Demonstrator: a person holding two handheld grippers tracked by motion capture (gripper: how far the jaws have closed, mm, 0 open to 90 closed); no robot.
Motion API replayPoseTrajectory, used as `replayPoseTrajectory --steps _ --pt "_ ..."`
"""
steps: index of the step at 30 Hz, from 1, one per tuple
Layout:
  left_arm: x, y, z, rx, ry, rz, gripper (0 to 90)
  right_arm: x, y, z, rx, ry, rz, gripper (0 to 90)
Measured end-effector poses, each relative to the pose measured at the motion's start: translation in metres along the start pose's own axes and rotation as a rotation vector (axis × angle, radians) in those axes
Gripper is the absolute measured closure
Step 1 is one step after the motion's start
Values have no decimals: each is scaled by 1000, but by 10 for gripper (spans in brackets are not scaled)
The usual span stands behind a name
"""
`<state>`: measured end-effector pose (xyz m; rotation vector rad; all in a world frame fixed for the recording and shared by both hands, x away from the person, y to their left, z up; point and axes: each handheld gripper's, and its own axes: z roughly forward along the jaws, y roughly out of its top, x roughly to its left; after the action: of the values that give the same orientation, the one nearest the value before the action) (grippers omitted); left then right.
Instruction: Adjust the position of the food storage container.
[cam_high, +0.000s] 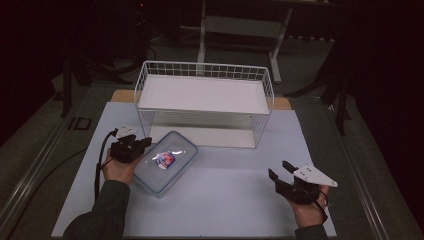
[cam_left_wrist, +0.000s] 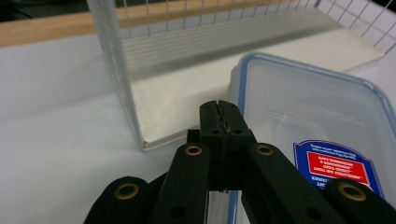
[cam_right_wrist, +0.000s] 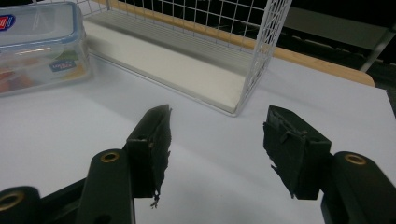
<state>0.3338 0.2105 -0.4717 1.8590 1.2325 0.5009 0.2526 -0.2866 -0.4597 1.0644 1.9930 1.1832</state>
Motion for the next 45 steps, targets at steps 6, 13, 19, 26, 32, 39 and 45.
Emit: replayPoseTrajectory --steps 6,13,19,26,32,39,45 --pt "-1 0 8 18 -6 -13 900 0 0 0 0 3 -2 407" --pt "-1 2 14 43 -18 -9 900 1 0 1 2 7 -8 408" --pt "-17 0 28 62 -66 53 900 1 0 1 3 9 -10 408" --pt "-32 3 33 46 -150 73 900 0 0 1 5 12 -7 410" --pt "-51 7 35 64 -205 167 900 2 0 3 10 18 -14 410" --pt "-47 11 38 64 -122 90 899 1 -1 3 11 16 -10 411" --pt "-41 15 44 114 -120 38 900 1 -1 4 16 19 -10 412"
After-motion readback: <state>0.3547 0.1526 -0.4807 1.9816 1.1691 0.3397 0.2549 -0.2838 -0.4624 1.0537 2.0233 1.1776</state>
